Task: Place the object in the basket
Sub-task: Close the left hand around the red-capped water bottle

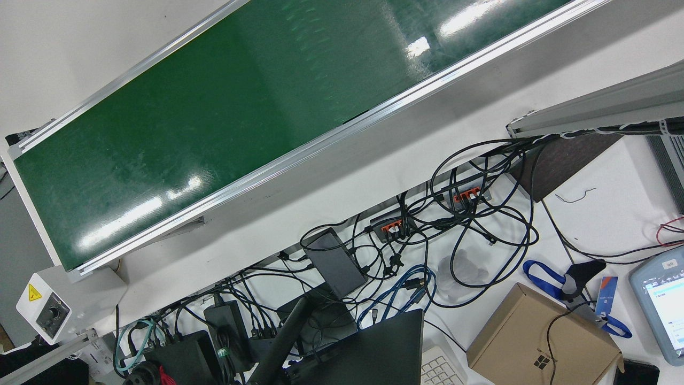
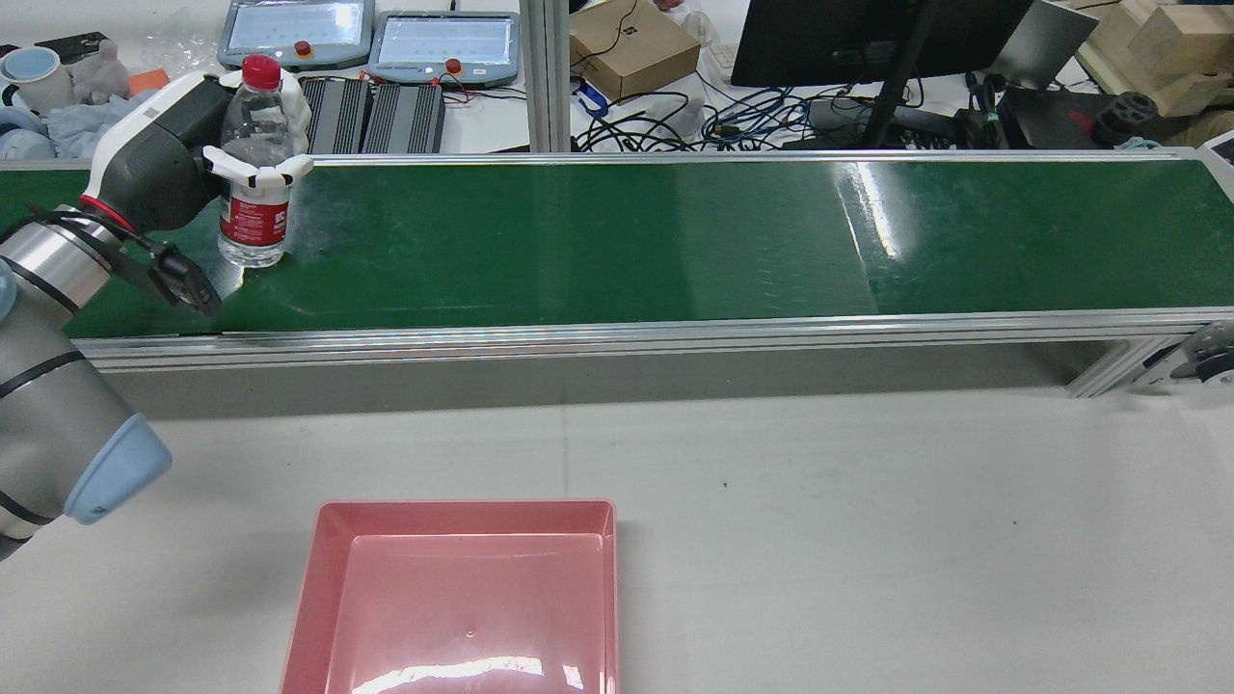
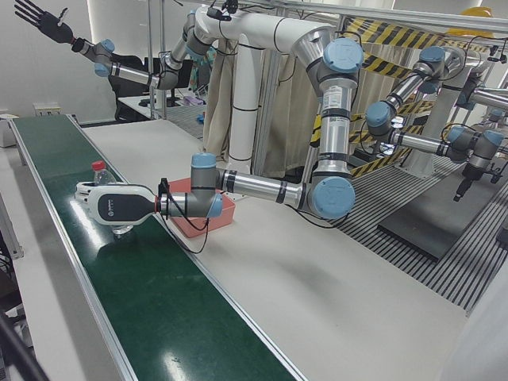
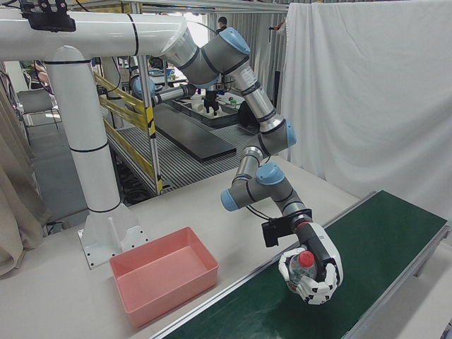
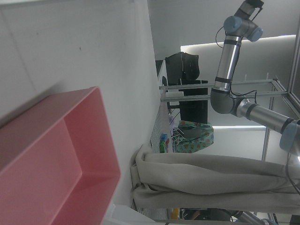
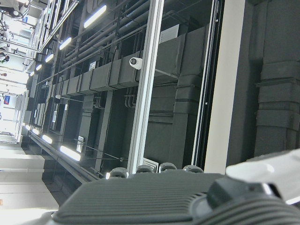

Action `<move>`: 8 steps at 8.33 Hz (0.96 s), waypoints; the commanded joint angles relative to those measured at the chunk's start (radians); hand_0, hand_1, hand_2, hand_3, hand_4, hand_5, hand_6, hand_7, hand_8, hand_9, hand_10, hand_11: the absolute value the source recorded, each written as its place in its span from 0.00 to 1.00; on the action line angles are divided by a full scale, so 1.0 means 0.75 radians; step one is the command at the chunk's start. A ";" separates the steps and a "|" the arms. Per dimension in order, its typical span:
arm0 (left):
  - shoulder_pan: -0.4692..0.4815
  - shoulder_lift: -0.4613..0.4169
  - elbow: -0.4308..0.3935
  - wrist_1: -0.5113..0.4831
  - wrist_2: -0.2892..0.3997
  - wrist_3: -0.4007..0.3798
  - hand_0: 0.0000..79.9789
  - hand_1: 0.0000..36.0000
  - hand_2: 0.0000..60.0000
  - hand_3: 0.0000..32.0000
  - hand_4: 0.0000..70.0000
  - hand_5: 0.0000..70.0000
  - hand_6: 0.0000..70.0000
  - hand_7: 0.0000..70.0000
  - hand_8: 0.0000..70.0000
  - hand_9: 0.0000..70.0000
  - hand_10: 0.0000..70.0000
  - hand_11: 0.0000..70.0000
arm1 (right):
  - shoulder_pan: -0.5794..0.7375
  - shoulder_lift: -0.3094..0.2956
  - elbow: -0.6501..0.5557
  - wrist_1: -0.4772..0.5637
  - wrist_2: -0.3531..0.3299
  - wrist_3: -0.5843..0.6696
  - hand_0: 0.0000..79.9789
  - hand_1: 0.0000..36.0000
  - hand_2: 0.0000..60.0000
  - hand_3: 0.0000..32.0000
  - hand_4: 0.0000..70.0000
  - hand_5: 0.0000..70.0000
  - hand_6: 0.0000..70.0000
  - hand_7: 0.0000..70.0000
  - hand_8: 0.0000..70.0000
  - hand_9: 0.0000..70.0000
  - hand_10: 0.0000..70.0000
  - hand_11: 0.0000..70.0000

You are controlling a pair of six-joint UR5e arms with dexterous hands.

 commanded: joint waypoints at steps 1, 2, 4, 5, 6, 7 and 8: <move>-0.017 -0.003 -0.020 -0.013 0.018 0.002 1.00 0.90 1.00 0.00 1.00 1.00 1.00 1.00 1.00 1.00 1.00 1.00 | 0.001 0.000 0.000 0.000 0.000 0.000 0.00 0.00 0.00 0.00 0.00 0.00 0.00 0.00 0.00 0.00 0.00 0.00; -0.015 -0.003 -0.054 -0.005 0.028 0.002 1.00 0.89 1.00 0.00 1.00 1.00 1.00 1.00 1.00 1.00 1.00 1.00 | -0.001 0.000 0.000 0.000 0.000 0.000 0.00 0.00 0.00 0.00 0.00 0.00 0.00 0.00 0.00 0.00 0.00 0.00; -0.005 0.003 -0.216 0.103 0.063 0.004 1.00 0.88 1.00 0.00 1.00 1.00 1.00 1.00 1.00 1.00 1.00 1.00 | 0.001 0.000 0.000 0.000 0.000 0.000 0.00 0.00 0.00 0.00 0.00 0.00 0.00 0.00 0.00 0.00 0.00 0.00; 0.006 0.012 -0.338 0.197 0.081 0.012 1.00 0.85 1.00 0.00 1.00 1.00 1.00 1.00 1.00 1.00 1.00 1.00 | 0.001 0.000 0.000 0.000 0.000 0.000 0.00 0.00 0.00 0.00 0.00 0.00 0.00 0.00 0.00 0.00 0.00 0.00; 0.020 0.020 -0.473 0.325 0.082 0.020 1.00 0.86 1.00 0.00 0.99 1.00 1.00 1.00 1.00 1.00 1.00 1.00 | 0.001 0.000 0.000 0.000 0.000 0.000 0.00 0.00 0.00 0.00 0.00 0.00 0.00 0.00 0.00 0.00 0.00 0.00; 0.083 0.022 -0.585 0.444 0.080 0.030 1.00 0.89 1.00 0.00 0.90 1.00 1.00 1.00 1.00 1.00 1.00 1.00 | 0.001 0.000 -0.002 0.000 0.000 0.000 0.00 0.00 0.00 0.00 0.00 0.00 0.00 0.00 0.00 0.00 0.00 0.00; 0.146 0.024 -0.672 0.548 0.080 0.111 1.00 0.90 0.93 0.00 0.79 1.00 1.00 1.00 1.00 1.00 1.00 1.00 | 0.001 0.000 -0.002 0.000 0.000 0.000 0.00 0.00 0.00 0.00 0.00 0.00 0.00 0.00 0.00 0.00 0.00 0.00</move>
